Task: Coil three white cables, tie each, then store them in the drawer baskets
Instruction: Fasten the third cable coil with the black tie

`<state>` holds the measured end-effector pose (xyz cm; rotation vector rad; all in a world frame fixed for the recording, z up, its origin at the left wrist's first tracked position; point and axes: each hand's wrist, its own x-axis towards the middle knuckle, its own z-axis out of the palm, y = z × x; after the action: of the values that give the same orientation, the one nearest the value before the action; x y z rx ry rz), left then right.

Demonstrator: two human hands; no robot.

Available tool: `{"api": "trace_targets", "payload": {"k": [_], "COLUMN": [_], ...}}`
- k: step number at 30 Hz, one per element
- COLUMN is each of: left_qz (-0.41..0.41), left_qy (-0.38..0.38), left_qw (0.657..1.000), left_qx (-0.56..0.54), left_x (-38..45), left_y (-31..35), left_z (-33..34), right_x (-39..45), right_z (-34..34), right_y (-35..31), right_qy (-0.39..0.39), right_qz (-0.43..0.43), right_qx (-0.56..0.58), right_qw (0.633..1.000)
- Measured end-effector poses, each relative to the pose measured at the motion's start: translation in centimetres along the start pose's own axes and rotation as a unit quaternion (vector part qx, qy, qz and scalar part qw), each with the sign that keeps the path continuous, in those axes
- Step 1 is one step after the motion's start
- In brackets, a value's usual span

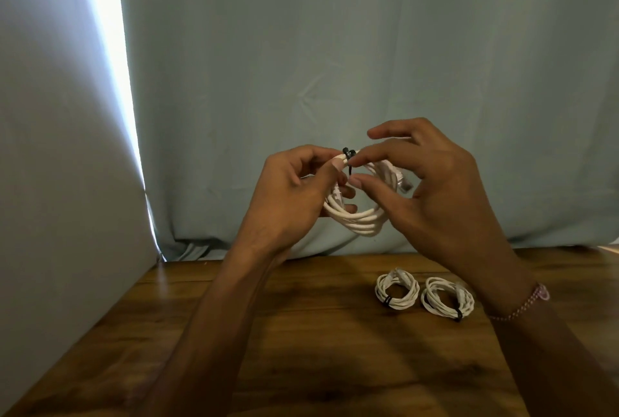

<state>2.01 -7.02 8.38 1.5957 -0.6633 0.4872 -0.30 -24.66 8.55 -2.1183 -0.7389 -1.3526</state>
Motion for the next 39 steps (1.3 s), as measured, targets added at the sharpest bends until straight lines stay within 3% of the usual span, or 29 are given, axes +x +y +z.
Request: {"api": "trace_targets", "payload": {"k": [6, 12, 18, 21, 24, 26, 28, 33, 39], "left_qz": [0.008, 0.021, -0.028, -0.025, 0.018, 0.028, 0.024, -0.013, -0.019], "left_qy": [-0.017, -0.127, -0.141, -0.112, -0.008, 0.057, 0.096, 0.096, 0.089], "left_qw": [0.999, 0.99, 0.987, 0.99, 0.994, 0.995, 0.995, 0.995, 0.996], "left_qx": [0.039, 0.059, 0.075, 0.081, 0.109, 0.077, 0.033, -0.029, 0.01], "left_x": [-0.1, -0.5, -0.2, -0.1, 0.3, 0.6, 0.7, 0.8, 0.8], "left_y": [0.0, 0.3, 0.2, 0.0, -0.8, -1.2, -1.4, -1.3, -1.4], "left_z": [0.0, 0.4, -0.6, -0.9, -0.5, -0.4, -0.4, -0.3, -0.3], "right_x": [-0.1, -0.3, -0.3, 0.1, 0.5, 0.6, 0.6, 0.1, -0.3], "right_z": [0.3, 0.1, 0.4, -0.2, -1.1, -1.5, -1.5, 0.4, 1.7], "right_y": [0.1, 0.0, 0.0, -0.1, 0.1, 0.2, 0.6, 1.0, 1.3], "right_qy": [0.0, 0.016, 0.003, -0.07, -0.16, -0.147, -0.112, -0.041, -0.107], "right_qz": [-0.013, 0.099, 0.131, 0.193, 0.27, 0.3, 0.301, 0.279, 0.269], "right_qx": [-0.031, -0.031, -0.044, -0.014, 0.087, 0.14, 0.124, 0.128, 0.149], "right_qw": [0.999, 0.994, 0.99, 0.979, 0.945, 0.932, 0.939, 0.951, 0.946]}}
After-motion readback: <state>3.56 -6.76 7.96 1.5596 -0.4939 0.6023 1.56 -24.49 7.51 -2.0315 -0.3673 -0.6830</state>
